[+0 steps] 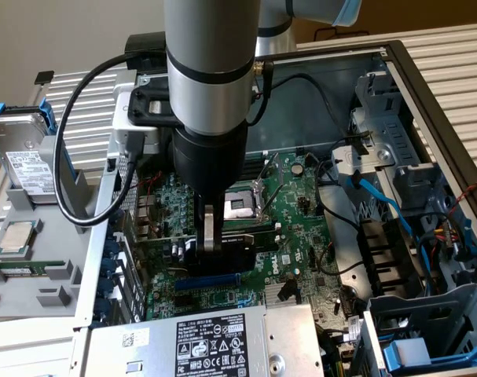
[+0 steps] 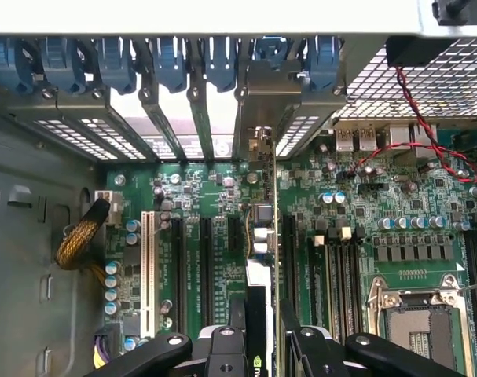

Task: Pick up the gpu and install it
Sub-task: 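Pick up the gpu and move the gpu toward the slot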

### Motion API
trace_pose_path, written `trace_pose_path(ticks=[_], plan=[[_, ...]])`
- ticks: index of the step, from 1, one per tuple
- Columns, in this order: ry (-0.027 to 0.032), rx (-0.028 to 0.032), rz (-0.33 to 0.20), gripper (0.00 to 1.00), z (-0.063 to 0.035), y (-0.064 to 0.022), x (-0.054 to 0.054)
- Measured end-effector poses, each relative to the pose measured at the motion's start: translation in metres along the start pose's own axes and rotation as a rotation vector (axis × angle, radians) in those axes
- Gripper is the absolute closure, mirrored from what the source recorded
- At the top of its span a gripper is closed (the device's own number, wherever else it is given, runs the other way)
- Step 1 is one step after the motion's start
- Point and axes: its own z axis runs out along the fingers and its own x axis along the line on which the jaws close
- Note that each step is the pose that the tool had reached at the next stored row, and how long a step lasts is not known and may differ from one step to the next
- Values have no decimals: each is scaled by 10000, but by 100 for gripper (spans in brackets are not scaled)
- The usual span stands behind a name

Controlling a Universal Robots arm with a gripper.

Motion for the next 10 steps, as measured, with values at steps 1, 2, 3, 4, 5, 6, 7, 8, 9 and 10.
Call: trace_pose_path(ticks=[1, 2, 3, 4, 5, 6, 7, 8, 9, 10], plan=[[-2, 1, 5, 73, 1, 0, -2], [-1, 1, 9, 73, 2, 1, -3], [0, 0, 13, 73, 2, 2, -3], [2, 0, 17, 73, 3, 3, -3], [2, 0, 20, 73, 4, 5, -4], [3, 0, 22, 73, 6, 7, -3], [2, 1, 23, 73, 9, 8, -3], [1, 1, 25, 73, 14, 9, -3], [4, 0, 25, 73, 15, 9, -3], [3, 1, 26, 73, 18, 10, -3]])
